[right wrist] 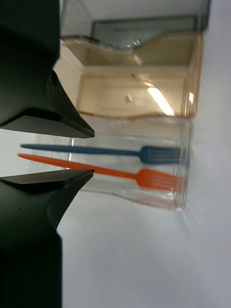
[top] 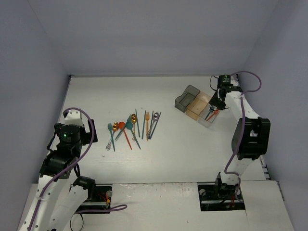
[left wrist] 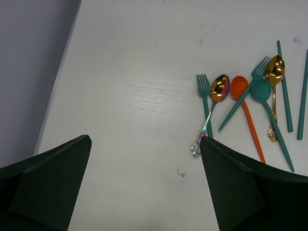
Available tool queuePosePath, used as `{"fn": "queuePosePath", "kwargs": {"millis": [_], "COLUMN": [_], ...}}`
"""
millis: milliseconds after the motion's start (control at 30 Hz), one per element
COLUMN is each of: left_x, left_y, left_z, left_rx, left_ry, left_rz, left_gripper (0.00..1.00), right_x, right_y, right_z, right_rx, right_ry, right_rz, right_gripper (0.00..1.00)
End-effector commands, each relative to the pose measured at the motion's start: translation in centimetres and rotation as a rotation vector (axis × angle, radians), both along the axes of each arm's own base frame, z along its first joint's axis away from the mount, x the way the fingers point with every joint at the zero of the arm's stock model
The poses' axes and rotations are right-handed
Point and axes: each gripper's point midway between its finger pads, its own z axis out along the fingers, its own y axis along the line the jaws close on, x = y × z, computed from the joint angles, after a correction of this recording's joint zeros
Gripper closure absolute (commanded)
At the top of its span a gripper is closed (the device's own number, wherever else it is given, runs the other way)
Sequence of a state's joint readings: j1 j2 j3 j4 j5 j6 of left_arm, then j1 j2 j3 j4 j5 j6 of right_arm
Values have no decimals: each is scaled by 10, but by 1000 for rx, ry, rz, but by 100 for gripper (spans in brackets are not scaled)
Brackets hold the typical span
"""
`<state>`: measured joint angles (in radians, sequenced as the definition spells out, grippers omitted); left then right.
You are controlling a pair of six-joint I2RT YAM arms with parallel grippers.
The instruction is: Sort the eating utensils into containers
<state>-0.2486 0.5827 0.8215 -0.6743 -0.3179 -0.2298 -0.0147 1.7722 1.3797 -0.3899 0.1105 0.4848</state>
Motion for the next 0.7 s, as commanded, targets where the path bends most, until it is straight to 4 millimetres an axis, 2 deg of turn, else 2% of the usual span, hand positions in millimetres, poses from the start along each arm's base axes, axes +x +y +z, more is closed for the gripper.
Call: {"fn": "queuePosePath", "kwargs": {"millis": [0,67,100,167,233,300,333,567,667], "left_x": [12,12,12,12,12,12,12,11,11], "left_y": [-4,-5,-5,-4,-4,-4,-4,-4,-4], "left_z": [13,13,13,13,13,13,13,14,14], "left_rx": [-26,-26,-26,-26,-26,-26,-27,-25,-24], "left_ry": [-57,-57,-57,-56,-57,-59,-59,-63,-61], "left_rz": [3,1,1,2,3,4,3,3,6], "left_gripper": [5,5,5,5,5,5,5,5,5], "right_x": [8,0,-3,-13,-20,-24,-29,-35,-35], "right_y": [66,111,122,164,202,230,253,329,349], "right_z": [80,87,88,88,85,83,78,43,29], "right_rx": [-89,-87,-98,-94,-70,-39,-16,11,16], "right_ry": [-190,-212,-219,-234,-250,-270,-273,-252,-244], "right_rz": [194,294,311,392,454,494,527,583,582], "right_gripper": [70,70,70,70,70,70,71,72,72]}}
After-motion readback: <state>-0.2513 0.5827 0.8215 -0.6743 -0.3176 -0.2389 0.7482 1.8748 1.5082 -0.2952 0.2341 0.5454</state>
